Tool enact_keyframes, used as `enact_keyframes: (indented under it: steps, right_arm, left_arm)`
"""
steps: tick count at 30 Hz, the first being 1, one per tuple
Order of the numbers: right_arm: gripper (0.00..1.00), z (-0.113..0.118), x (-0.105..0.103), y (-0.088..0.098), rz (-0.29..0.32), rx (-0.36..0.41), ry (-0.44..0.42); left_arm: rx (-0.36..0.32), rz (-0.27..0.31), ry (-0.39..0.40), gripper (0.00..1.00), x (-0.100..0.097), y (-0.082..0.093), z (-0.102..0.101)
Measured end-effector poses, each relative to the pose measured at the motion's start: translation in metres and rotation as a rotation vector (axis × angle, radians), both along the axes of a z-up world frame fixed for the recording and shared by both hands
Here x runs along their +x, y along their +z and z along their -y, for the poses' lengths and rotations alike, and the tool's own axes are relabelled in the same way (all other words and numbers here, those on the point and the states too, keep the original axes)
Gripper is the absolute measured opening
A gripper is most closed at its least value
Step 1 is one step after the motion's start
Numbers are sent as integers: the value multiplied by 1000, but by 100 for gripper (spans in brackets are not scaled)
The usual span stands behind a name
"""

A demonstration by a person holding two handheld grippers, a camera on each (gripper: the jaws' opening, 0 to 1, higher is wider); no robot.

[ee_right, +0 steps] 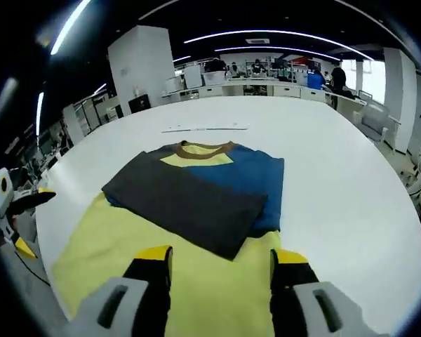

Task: Fold the garment on the visible template until the final outline fits inside the template.

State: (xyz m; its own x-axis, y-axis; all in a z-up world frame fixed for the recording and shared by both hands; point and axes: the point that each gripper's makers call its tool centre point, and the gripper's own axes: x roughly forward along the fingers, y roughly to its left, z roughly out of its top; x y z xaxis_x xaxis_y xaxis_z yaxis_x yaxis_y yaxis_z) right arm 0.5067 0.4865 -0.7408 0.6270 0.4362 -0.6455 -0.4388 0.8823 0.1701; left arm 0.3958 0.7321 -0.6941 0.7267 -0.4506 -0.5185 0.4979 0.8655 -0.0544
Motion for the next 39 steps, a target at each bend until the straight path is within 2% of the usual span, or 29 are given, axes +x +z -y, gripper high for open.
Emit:
enact_keyframes:
  steps: [5,8,12,16,21,24,27,31,34,39]
  right_arm:
    - [86,-12,-19,7,-20,29,140]
    - [92,-17,-31,11,-34,73,208]
    - [100,-13,-40,12,-42,75,256]
    - [100,-15,-61,15,-63,87,359]
    - [100,-8,-82,16,-66,54,460]
    - [100,-3,-90,15,-70,27,489]
    - [99,1,-100,15,-76,12,513]
    - [94,6,-112,12,-71,-16,555]
    - [92,10,-118,6,-74,-23,561]
    - [88,13,-133,-2,-64,-66,629]
  left_arm:
    - [-5,-10,-36,99,-1,1,4]
    - [-3,-19,-73,99,-4,0,8]
    - [-29,-32,-85,99,-6,0,9]
    - [-21,-50,-115,99,-12,-5,12]
    - [-6,-69,-184,99,-22,-12,16]
    - [-7,-69,-223,98,-27,-14,18]
    - [43,-101,-257,96,-34,-24,15]
    - [68,-119,-285,95,-42,-31,14]
    - [65,-117,-296,89,-45,-33,15]
    - [106,-131,-340,81,-55,-43,18]
